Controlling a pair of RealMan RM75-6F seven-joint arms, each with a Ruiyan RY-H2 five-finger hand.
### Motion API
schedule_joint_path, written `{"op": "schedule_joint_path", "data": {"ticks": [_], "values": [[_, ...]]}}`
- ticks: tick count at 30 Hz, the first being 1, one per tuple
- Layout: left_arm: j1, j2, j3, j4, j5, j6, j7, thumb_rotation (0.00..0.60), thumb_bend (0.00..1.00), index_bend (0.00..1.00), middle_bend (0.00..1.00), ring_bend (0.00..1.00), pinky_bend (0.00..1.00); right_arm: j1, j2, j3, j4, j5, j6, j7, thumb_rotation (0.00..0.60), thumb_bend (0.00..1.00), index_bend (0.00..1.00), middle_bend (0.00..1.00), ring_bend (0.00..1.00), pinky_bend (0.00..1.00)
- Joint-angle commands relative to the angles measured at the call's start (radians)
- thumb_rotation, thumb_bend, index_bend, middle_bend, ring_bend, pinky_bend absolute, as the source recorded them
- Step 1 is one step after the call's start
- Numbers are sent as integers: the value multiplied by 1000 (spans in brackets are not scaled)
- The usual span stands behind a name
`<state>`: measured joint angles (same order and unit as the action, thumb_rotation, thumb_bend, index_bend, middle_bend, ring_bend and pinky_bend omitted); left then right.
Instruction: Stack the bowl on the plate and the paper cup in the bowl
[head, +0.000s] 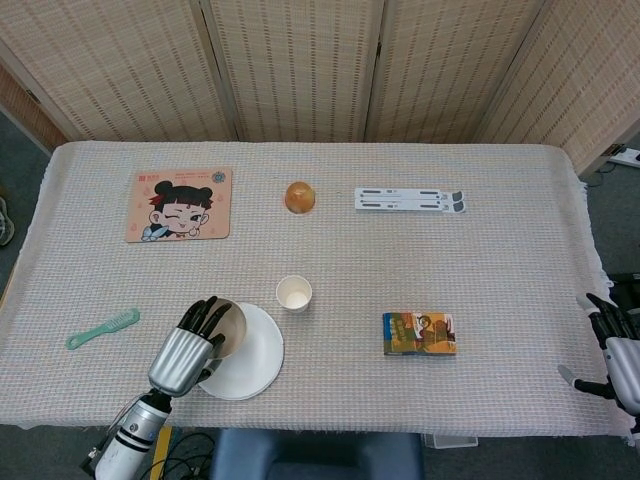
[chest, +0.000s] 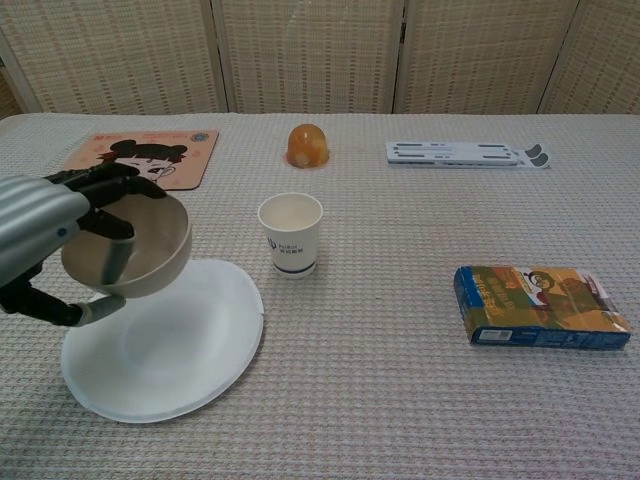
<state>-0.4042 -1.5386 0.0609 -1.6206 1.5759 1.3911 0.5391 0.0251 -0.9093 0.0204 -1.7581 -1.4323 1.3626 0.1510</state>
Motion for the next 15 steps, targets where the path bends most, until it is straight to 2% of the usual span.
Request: {"op": "schedule_joint_path", "data": {"ticks": [1,15], "values": [[4,-13,1,6,4,-11,4,600,312,672,163,0,161,-1,1,-2,2,-4,3,6,600,212,1,0,0,0],[48,-39,17,13,19,-18,1,600,312,671,163,0,161,-14,4,-15,3,-47,38,19,600,211,1,0,0,0]]}}
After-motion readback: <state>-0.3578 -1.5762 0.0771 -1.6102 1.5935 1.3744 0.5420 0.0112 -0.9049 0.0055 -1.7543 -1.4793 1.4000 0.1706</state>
